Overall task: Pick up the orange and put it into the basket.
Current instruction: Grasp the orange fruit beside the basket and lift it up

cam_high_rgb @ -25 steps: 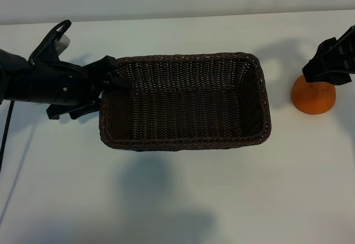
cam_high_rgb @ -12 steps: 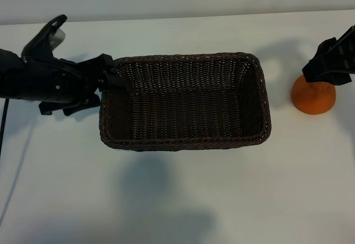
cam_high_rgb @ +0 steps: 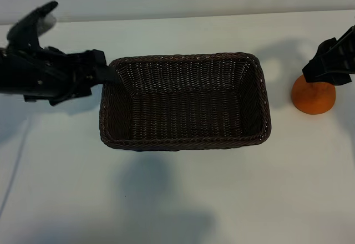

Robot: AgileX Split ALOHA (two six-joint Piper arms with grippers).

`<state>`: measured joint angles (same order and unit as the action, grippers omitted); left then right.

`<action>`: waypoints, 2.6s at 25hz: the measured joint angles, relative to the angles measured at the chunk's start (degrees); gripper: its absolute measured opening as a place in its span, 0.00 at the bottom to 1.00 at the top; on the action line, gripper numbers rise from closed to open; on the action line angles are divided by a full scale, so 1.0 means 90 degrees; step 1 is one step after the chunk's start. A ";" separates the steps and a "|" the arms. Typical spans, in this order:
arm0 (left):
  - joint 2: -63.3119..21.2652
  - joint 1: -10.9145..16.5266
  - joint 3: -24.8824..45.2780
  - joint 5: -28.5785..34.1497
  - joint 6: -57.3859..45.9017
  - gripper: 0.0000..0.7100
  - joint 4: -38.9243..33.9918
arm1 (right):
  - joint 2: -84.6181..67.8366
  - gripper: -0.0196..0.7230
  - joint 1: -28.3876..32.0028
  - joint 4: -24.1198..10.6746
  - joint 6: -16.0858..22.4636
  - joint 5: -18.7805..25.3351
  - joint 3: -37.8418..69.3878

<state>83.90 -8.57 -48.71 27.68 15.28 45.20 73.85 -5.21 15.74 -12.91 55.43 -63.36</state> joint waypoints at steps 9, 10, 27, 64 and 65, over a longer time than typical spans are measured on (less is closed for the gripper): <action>-0.0210 0.0334 -0.1042 0.1224 -0.1797 0.85 -0.3008 | 0.0000 0.82 0.0000 0.0000 0.0000 0.0008 0.0000; -0.0216 0.0362 -0.1168 0.1376 -0.1935 0.84 -0.3314 | 0.0000 0.82 0.0000 0.0000 0.0000 0.0014 0.0000; -0.1040 0.1836 -0.2088 0.2876 -0.1406 0.84 -0.4216 | 0.0000 0.82 0.0000 0.0000 0.0000 0.0007 0.0000; -0.6674 0.2004 -0.1054 0.3993 -0.1422 0.84 -0.4535 | 0.0000 0.82 0.0000 0.0000 -0.0044 0.0007 0.0000; -0.6819 0.2004 -0.0942 0.3993 -0.1435 0.84 -0.4535 | 0.0000 0.82 0.0000 0.0000 -0.0044 0.0007 0.0000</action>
<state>22.53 9.47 -57.19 63.61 2.36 4.39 73.85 -5.21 15.74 -13.30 55.49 -63.36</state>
